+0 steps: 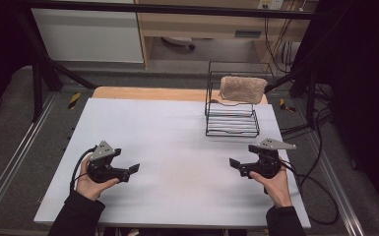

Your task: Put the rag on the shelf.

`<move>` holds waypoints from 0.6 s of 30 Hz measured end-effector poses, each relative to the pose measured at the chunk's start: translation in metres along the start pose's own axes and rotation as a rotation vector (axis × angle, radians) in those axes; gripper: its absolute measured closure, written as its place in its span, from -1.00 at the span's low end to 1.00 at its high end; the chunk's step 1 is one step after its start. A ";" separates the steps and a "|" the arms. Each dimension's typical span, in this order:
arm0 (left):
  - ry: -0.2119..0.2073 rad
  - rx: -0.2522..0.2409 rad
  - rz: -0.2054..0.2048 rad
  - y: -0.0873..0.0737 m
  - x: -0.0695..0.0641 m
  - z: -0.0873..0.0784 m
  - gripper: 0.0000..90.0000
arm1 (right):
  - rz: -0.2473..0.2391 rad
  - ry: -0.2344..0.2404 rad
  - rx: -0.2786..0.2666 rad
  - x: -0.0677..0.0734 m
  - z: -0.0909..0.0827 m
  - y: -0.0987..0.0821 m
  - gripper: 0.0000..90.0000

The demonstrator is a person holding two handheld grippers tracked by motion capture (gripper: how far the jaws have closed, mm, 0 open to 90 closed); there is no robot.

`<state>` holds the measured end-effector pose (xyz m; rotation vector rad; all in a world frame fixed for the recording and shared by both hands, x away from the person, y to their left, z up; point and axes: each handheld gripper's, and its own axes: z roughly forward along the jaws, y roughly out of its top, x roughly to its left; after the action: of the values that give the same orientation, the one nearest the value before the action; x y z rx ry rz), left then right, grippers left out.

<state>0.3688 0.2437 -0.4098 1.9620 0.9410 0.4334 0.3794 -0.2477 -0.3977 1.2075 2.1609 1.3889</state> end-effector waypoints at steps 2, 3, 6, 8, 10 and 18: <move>0.005 0.008 0.003 -0.005 0.002 -0.002 -0.84 | 0.004 0.004 0.014 -0.001 0.000 -0.008 -0.98; 0.007 0.009 0.000 -0.008 0.003 -0.003 -0.84 | 0.002 0.004 0.016 -0.002 -0.001 -0.011 -0.98; 0.015 0.024 0.006 -0.015 0.005 -0.004 -0.84 | 0.011 0.013 0.031 -0.005 -0.001 -0.022 -0.99; 0.018 0.030 0.006 -0.019 0.007 -0.005 -0.84 | 0.001 0.021 0.040 -0.006 -0.002 -0.028 -0.99; 0.020 0.032 0.007 -0.023 0.009 -0.007 -0.84 | -0.013 0.034 0.044 -0.008 -0.003 -0.034 -0.99; 0.030 0.046 -0.012 -0.040 0.016 -0.009 -0.84 | -0.020 0.048 0.076 -0.012 -0.007 -0.053 -0.99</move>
<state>0.3559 0.2738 -0.4388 1.9951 0.9897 0.4389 0.3560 -0.2713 -0.4420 1.1873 2.2717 1.3522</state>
